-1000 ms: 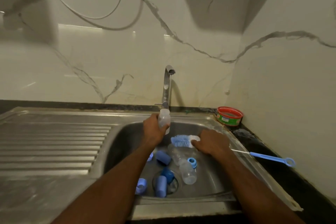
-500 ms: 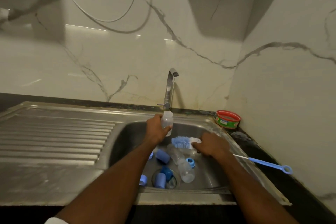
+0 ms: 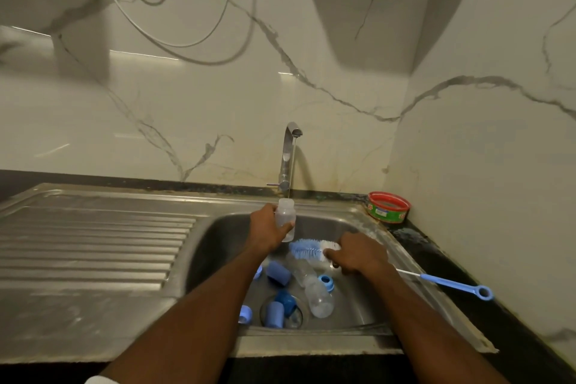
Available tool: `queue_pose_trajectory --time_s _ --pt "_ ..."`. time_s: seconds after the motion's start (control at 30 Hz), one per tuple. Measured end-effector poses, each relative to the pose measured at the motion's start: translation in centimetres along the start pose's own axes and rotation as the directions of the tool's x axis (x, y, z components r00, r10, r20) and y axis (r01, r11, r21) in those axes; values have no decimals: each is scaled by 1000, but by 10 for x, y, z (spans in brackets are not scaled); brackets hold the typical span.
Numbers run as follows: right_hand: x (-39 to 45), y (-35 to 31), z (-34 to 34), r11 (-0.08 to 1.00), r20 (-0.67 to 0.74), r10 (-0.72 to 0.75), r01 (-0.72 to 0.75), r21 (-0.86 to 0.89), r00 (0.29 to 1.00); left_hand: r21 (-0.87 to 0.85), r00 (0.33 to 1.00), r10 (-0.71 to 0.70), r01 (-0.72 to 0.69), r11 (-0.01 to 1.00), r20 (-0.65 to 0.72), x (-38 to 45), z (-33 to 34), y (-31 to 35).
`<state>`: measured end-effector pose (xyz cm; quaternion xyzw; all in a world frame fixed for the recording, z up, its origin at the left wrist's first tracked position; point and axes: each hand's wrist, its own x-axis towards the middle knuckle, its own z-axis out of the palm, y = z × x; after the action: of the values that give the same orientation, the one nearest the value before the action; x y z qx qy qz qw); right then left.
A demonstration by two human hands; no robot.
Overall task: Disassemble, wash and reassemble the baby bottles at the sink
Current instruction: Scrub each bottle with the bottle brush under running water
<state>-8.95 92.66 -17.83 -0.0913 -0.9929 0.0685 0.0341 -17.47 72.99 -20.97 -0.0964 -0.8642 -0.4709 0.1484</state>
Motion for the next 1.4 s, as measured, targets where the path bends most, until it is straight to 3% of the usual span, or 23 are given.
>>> queue_pose_trajectory --time_s 0.2,0.37,0.5,0.6,0.7,0.97,1.17,1.3,1.4 --pt "0 -1 -1 1000 16 2 -2 20 1000 -66 994 48 -55 996 -100 2 -4 10" --pt "-6 -3 -5 999 42 -6 4 34 999 42 999 -34 34 999 -18 -3 -6 3" --pt "-3 -2 -5 999 48 -10 8 44 999 0 996 -2 2 1000 -89 -2 -10 11" --pt "1 -2 -2 1000 62 -25 25 0 998 87 999 -43 43 995 -2 -3 -7 5" --pt "8 1 2 1000 86 -6 6 -2 996 -4 998 -36 36 999 -46 2 -4 2" --pt "24 4 5 997 164 -26 38 -72 986 12 995 -76 77 997 -70 12 7 -1" --pt "29 9 8 995 280 17 12 -102 960 27 995 70 -68 997 -71 18 14 1" --pt "24 4 4 987 305 -16 63 -146 952 24 996 7 -4 1000 -92 20 14 -11" --pt "21 0 5 990 304 -36 77 -121 952 161 998 -56 55 985 4 16 13 -22"
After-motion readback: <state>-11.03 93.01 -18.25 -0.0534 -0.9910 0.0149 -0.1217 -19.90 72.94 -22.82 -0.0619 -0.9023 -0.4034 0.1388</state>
